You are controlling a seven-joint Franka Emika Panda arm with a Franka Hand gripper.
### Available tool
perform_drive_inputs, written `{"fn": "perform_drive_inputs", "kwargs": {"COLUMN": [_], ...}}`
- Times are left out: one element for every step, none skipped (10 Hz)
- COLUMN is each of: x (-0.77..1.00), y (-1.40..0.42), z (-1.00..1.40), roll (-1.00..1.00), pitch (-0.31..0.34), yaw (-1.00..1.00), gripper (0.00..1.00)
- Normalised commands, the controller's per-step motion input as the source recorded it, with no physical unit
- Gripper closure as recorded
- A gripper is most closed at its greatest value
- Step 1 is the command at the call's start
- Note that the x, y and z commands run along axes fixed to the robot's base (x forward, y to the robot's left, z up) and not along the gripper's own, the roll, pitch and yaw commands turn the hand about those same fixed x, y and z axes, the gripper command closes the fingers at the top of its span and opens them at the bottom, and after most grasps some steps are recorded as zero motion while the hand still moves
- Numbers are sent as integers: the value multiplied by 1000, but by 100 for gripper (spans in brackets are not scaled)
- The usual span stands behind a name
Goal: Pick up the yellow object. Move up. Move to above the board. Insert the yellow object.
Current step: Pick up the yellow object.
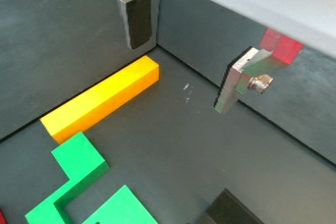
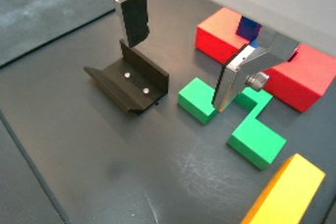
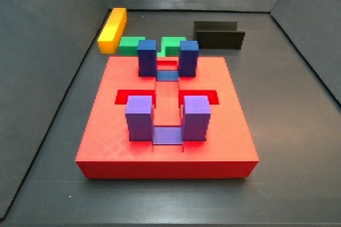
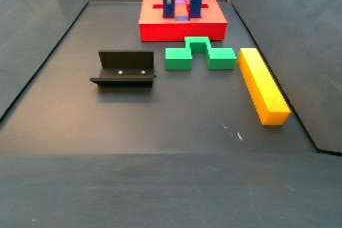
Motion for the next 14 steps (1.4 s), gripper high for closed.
{"fn": "perform_drive_inputs", "kwargs": {"x": [-351, -580, -689, -834, -706, -700, -674, -700, -637, -423, -154, -149, -34, -49], "y": [-134, -80, -37, 0, -3, 0, 0, 0, 0, 0, 9, 51, 6, 29], "z": [-889, -834, -851, -706, -626, -634, -657, -634, -557, -431, -280, -246, -149, -203], "roll": [94, 83, 63, 20, 13, 11, 31, 37, 33, 33, 56, 93, 104, 153], "pitch": [-177, -181, -181, -161, -159, -159, -147, -136, -127, -91, -51, -20, 0, 0], "yaw": [0, 0, 0, 0, 0, 0, 0, 0, 0, 0, 0, 0, 0, 0], "gripper": [0, 0, 0, 0, 0, 0, 0, 0, 0, 0, 0, 0, 0, 0]}}
